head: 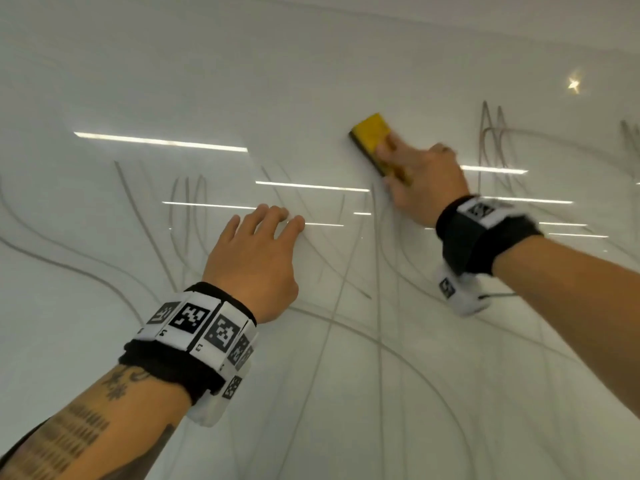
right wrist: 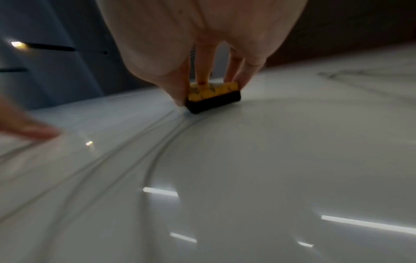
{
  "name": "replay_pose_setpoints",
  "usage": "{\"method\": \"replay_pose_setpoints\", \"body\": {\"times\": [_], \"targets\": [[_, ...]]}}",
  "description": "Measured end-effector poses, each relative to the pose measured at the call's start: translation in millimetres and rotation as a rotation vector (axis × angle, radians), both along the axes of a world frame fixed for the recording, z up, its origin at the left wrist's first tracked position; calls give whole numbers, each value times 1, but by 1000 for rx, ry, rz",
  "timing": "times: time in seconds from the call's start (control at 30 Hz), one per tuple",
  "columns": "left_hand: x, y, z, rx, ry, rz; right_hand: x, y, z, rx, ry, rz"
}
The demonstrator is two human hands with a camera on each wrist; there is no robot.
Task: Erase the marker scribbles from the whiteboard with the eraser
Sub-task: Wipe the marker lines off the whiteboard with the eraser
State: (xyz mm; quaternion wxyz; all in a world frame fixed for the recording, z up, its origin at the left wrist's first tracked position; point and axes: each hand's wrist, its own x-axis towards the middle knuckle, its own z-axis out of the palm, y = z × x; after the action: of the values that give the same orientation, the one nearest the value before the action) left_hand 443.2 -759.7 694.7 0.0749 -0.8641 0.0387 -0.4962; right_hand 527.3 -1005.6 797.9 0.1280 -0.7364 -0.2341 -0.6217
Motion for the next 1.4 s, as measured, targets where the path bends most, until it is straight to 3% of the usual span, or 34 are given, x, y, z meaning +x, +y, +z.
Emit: {"method": "replay_pose_setpoints", "body": {"times": [0.07,0.13,0.23,0.33,0.4,0.53,0.6,0.73,0.8,0.87,0.93,1.07,1.17,1.27,1.33,1.4], "targets": [[0,0,-1,-7,-3,9,2,2,-14,-128,-65,52],[0,0,-1,-8,11,23,7,-16,6,-138,-100,21],[-1,0,0,-13,34,41,15,-61,51,143,-12,-110],[-3,-3,0,-24,42,55,16,-79,64,393,72,-42],[-5,-7,2,-43,36,69,13,-67,51,316,76,-51],[-7,-37,10,-134,-51,52,17,-57,-2,-84,-32,19],[-6,-61,12,-128,-107,13,23,-79,4,-174,-83,28],[-5,-115,15,8,-155,-101,37,-143,60,149,6,-140],[-5,-139,12,63,-158,-131,39,-166,77,349,55,-110],[-5,-158,8,105,-176,-168,38,-164,80,415,84,-68],[-1,-175,7,104,-155,-208,38,-149,70,350,88,-85],[19,-203,12,128,-49,-207,46,-141,22,7,-39,-12],[39,-213,13,175,32,-153,49,-169,28,-94,-94,-22],[53,-212,10,240,33,-69,51,-201,72,103,6,-138],[56,-212,8,242,14,-60,46,-214,92,327,84,-110],[57,-212,9,229,-2,-68,40,-202,96,394,116,-54]]}}
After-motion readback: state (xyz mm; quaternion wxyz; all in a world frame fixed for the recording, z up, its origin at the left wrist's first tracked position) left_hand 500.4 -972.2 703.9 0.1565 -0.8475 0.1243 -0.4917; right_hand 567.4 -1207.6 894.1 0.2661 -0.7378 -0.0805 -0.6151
